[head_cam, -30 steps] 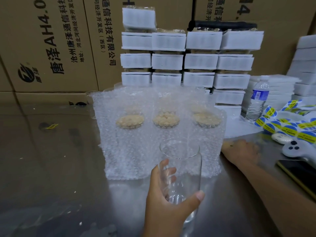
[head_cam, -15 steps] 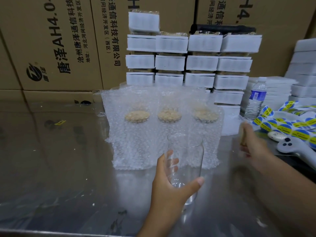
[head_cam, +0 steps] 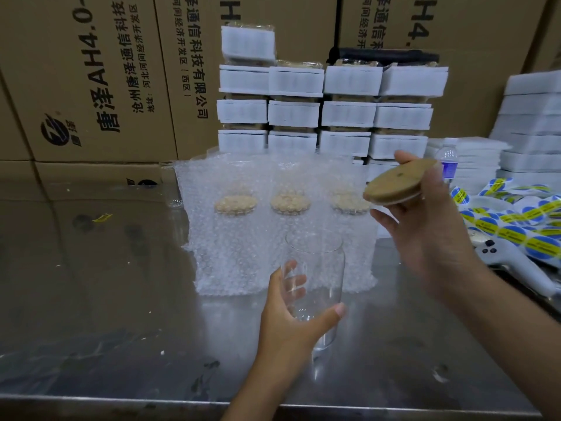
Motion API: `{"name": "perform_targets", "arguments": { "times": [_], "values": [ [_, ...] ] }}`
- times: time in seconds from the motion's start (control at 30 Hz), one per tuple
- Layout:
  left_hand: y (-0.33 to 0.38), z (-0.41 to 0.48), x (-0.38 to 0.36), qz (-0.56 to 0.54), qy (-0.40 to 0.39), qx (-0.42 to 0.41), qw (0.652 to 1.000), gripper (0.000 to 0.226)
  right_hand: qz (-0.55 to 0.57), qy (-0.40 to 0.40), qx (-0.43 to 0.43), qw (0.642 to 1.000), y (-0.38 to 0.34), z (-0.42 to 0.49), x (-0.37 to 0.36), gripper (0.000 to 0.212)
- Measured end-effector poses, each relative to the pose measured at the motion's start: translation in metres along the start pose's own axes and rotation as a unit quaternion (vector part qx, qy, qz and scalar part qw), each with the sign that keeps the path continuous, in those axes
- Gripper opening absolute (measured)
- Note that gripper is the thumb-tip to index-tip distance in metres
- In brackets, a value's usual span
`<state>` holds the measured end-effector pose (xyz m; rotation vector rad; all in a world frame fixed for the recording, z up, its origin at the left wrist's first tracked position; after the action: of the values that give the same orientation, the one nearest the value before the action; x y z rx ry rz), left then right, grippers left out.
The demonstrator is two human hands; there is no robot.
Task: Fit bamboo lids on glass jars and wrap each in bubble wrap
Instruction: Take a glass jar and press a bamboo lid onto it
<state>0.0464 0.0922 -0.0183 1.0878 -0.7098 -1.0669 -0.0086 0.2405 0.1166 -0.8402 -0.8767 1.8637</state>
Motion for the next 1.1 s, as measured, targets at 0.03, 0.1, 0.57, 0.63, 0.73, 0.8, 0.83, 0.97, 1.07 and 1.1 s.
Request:
{"name": "perform_targets", "arguments": {
  "times": [0.03,0.1,0.57,0.63,0.73,0.8,0.83,0.97,1.07,1.1],
  "values": [
    [0.001,0.0,0.0,0.001,-0.001,0.0,1.0,0.087,-0.018,-0.01,0.013,1.0,0.002,-0.001,-0.007,0.084],
    [0.002,0.0,-0.001,0.0,-0.001,-0.001,1.0,0.087,-0.049,-0.027,0.02,0.998,0.01,-0.005,-0.018,0.08],
    [0.0,0.001,0.0,-0.003,-0.011,0.0,1.0,0.091,-0.101,-0.078,-0.009,0.992,0.056,-0.022,-0.031,0.048],
    [0.0,0.001,0.0,-0.003,-0.011,-0.002,1.0,0.089,-0.109,-0.078,-0.017,0.991,0.056,-0.022,-0.031,0.051],
    [0.0,0.001,0.0,-0.002,-0.011,-0.004,1.0,0.088,-0.118,-0.09,-0.021,0.989,0.056,-0.023,-0.033,0.048],
    [0.001,0.001,0.0,-0.006,-0.01,-0.003,1.0,0.088,-0.111,-0.088,-0.021,0.99,0.055,-0.024,-0.035,0.046],
    [0.0,0.001,0.0,-0.007,-0.011,-0.003,1.0,0.088,-0.105,-0.084,-0.019,0.991,0.056,-0.025,-0.036,0.046],
    [0.001,0.002,-0.001,0.0,-0.016,-0.002,1.0,0.088,-0.107,-0.078,-0.006,0.991,0.054,-0.023,-0.041,0.042],
    [0.001,0.002,-0.001,0.001,-0.017,-0.001,1.0,0.088,-0.136,-0.082,0.008,0.987,0.054,-0.019,-0.044,0.039],
    [0.001,0.001,0.0,0.001,-0.017,-0.001,1.0,0.089,-0.137,-0.083,0.009,0.987,0.055,-0.019,-0.044,0.032]
  ]
}}
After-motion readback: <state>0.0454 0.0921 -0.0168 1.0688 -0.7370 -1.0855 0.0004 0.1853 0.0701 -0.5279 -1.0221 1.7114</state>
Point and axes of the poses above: each hand's wrist, its own z-axis towards the middle knuckle, its own x-axis out of the back of the hand, y = z × x, the point moved 3 cm from there along z, towards the middle knuckle, and after that the axes turned 3 degrees about -x, right-handed, at the moved point
